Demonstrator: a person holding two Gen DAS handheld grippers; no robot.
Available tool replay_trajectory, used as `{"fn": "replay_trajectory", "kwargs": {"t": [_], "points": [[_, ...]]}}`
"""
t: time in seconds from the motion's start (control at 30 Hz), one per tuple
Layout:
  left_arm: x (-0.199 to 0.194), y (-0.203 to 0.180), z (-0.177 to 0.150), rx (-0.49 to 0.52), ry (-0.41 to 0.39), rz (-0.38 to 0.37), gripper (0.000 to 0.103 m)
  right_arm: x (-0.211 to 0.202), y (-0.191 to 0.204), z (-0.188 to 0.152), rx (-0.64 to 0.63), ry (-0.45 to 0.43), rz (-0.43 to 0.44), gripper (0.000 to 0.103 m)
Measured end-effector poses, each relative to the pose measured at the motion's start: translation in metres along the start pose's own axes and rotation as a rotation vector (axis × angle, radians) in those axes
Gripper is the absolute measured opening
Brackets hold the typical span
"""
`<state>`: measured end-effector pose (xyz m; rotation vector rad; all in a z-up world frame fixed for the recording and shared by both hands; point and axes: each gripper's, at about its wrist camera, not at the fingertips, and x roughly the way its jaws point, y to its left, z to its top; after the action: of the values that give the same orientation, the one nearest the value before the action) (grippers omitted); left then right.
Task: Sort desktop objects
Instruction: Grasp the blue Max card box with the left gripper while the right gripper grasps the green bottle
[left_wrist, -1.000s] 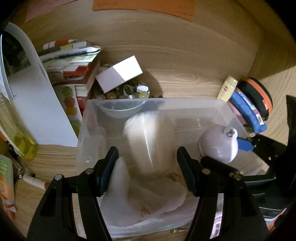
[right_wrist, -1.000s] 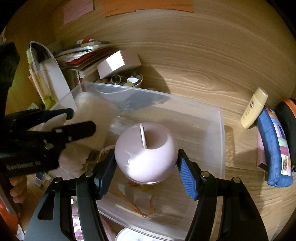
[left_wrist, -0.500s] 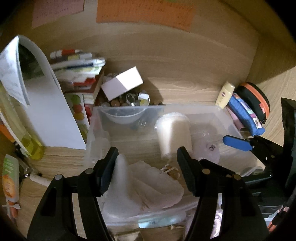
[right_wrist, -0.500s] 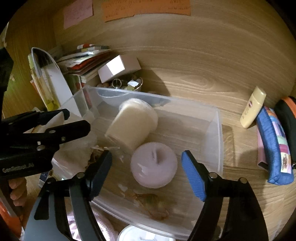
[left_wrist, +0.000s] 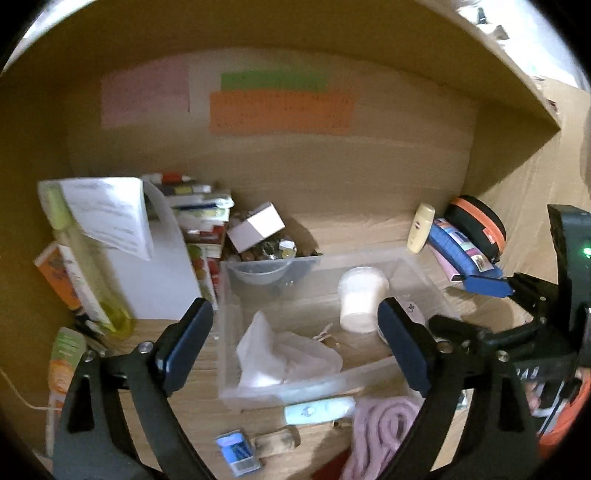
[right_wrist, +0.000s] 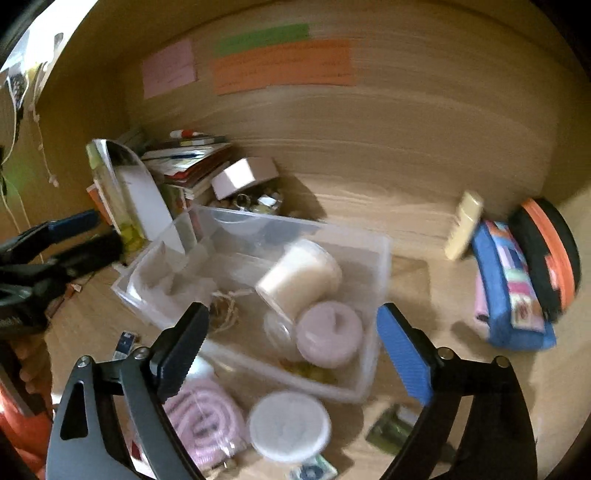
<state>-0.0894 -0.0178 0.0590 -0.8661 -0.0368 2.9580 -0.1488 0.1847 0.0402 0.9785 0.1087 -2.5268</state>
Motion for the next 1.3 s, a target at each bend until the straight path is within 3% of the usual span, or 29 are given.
{"fn": "replay_trajectory", "kwargs": {"t": [0.23,0.47,0.67,0.83,0.93,1.03,1.13,1.23,1.3], "points": [[-0.022,0.018,-0.019,0.000,-0.001,0.057,0.094,-0.023,-0.028,-0.029,0.062,0.004,-0.146,0.091],[-0.023,0.057,-0.047,-0.075,0.078,0.109,0.094,-0.021,-0.053,-0.057,0.117,0.061,-0.224,0.091],[-0.010,0.079,-0.086,-0.128,0.216,0.120,0.094,-0.020,-0.072,-0.078,0.177,0.106,-0.241,0.091],[0.007,0.069,-0.107,-0.110,0.298,0.096,0.094,-0.017,-0.080,-0.085,0.219,0.117,-0.226,0.091],[0.017,0.063,-0.113,-0.095,0.332,0.100,0.094,-0.015,-0.076,-0.085,0.186,0.101,-0.230,0.091],[0.024,0.059,-0.118,-0.078,0.370,0.082,0.081,-0.007,-0.071,-0.082,0.126,0.112,-0.247,0.090],[0.029,0.053,-0.122,-0.059,0.396,0.073,0.079,0.005,-0.066,-0.080,0.066,0.140,-0.236,0.089],[0.035,0.050,-0.123,-0.067,0.409,0.068,0.076,0.019,-0.060,-0.080,0.019,0.174,-0.208,0.079],[0.040,0.050,-0.122,-0.073,0.422,0.058,0.071,0.028,-0.055,-0.080,-0.008,0.204,-0.178,0.062]]}}
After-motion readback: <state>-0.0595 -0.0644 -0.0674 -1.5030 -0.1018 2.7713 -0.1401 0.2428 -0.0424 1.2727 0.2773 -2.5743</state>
